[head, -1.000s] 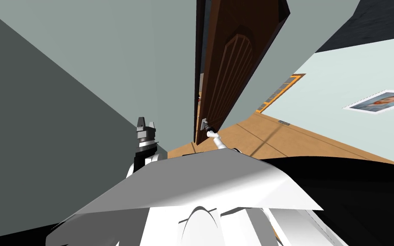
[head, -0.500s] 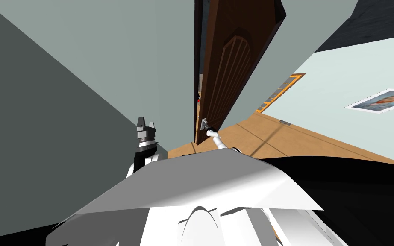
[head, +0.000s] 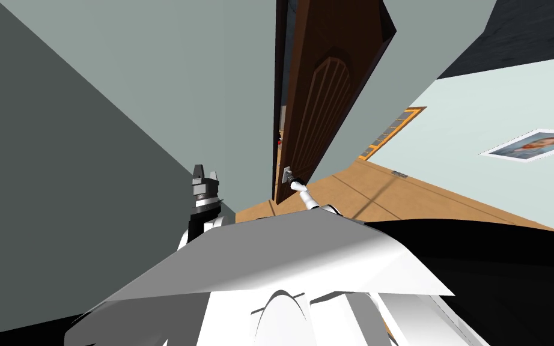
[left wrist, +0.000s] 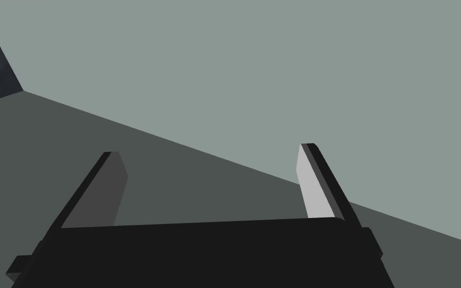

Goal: Pull the door open

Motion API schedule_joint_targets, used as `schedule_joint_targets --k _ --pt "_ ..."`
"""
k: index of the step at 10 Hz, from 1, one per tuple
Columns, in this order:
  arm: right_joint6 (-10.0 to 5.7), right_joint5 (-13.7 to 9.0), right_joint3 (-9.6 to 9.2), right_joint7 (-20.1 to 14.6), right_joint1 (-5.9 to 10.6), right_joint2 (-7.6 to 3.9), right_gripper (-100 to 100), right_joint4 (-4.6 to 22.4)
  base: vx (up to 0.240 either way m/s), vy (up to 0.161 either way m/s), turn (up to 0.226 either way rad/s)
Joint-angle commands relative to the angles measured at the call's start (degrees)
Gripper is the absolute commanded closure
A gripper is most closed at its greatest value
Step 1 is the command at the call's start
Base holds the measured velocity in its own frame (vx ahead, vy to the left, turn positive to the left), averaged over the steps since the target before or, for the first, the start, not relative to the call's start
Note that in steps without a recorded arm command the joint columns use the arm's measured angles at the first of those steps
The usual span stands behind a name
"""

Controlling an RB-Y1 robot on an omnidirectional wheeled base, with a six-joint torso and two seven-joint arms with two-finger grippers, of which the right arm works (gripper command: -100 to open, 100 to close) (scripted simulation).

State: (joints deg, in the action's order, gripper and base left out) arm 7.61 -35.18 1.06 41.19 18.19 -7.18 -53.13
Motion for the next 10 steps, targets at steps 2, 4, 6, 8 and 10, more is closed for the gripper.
schedule_joint_targets --k 2,4,6,8,10 --pt "2.12 1.62 3.62 0.05 -2.46 -0.14 100 -1.61 -0.02 -0.005 -0.009" --pt "2.12 1.62 3.62 0.05 -2.46 -0.14 100 -1.61 0.008 -0.001 0.004" --pt "2.12 1.62 3.62 0.05 -2.46 -0.14 100 -1.61 0.005 0.005 0.005" --pt "2.12 1.62 3.62 0.05 -2.46 -0.14 100 -1.61 -0.002 0.004 -0.004" --pt "3.99 -2.47 2.54 -0.56 -2.42 0.81 100 -3.55 -0.057 -0.016 0.094"
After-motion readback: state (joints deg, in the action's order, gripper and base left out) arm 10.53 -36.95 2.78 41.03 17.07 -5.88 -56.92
